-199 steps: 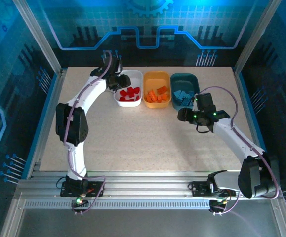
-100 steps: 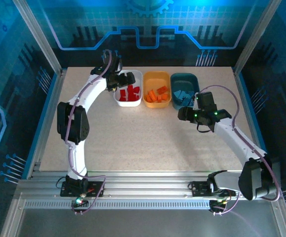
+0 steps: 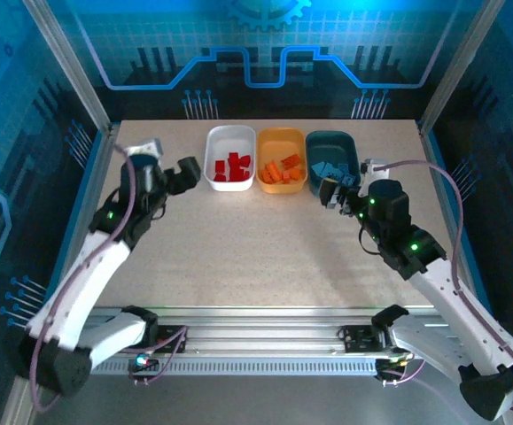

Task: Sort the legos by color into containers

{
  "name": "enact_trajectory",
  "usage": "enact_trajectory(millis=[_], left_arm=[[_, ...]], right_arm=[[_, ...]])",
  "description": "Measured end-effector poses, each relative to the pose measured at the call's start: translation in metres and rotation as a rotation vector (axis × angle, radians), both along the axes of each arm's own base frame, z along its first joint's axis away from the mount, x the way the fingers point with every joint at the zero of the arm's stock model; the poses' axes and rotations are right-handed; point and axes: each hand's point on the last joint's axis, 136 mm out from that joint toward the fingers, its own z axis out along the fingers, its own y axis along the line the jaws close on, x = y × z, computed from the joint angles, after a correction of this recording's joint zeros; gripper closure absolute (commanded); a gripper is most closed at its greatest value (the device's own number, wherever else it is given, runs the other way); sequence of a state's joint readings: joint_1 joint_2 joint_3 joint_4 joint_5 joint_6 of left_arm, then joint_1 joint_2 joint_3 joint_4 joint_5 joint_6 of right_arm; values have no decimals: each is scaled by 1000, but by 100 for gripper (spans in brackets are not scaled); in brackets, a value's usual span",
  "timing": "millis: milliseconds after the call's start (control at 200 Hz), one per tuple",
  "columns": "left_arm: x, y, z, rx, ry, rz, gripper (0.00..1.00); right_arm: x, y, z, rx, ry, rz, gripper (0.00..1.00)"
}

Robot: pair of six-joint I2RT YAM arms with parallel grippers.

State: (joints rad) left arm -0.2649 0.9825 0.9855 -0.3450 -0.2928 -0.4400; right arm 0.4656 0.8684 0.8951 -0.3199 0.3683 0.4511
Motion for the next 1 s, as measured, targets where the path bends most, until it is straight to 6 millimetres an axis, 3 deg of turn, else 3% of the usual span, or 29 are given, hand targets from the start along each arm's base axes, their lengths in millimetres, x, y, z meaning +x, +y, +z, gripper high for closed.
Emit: enact_trajectory(millis=[115, 225, 350, 445, 515, 670, 835, 925, 1000], left_arm=[[-23, 24, -18, 14, -101, 95, 1], [-26, 37, -51, 92, -127, 139, 1], [-22, 33, -91, 260, -177, 62, 1], [-19, 26, -124, 392, -189, -19, 1], [-12, 24, -143, 452, -168, -63, 1], [11, 40, -185, 452, -92, -56, 1], [24, 50, -236, 447, -22, -39, 1], [28, 59, -231, 428, -29, -11, 1], [43, 66, -216, 410, -54, 17, 1]], right_arm=[[16, -9, -10, -104, 6, -66, 0], [30, -3, -27, -214, 34, -26, 0], [41, 2, -33, -250, -21, 47, 0], [43, -2, -52, -295, -45, 104, 0], [46, -13, -67, -330, -40, 109, 0], [57, -48, -95, -358, -35, 44, 0], [66, -77, -146, -384, 11, -9, 0], [68, -86, -168, -386, 44, -17, 0], [72, -90, -169, -381, 40, -25, 0]])
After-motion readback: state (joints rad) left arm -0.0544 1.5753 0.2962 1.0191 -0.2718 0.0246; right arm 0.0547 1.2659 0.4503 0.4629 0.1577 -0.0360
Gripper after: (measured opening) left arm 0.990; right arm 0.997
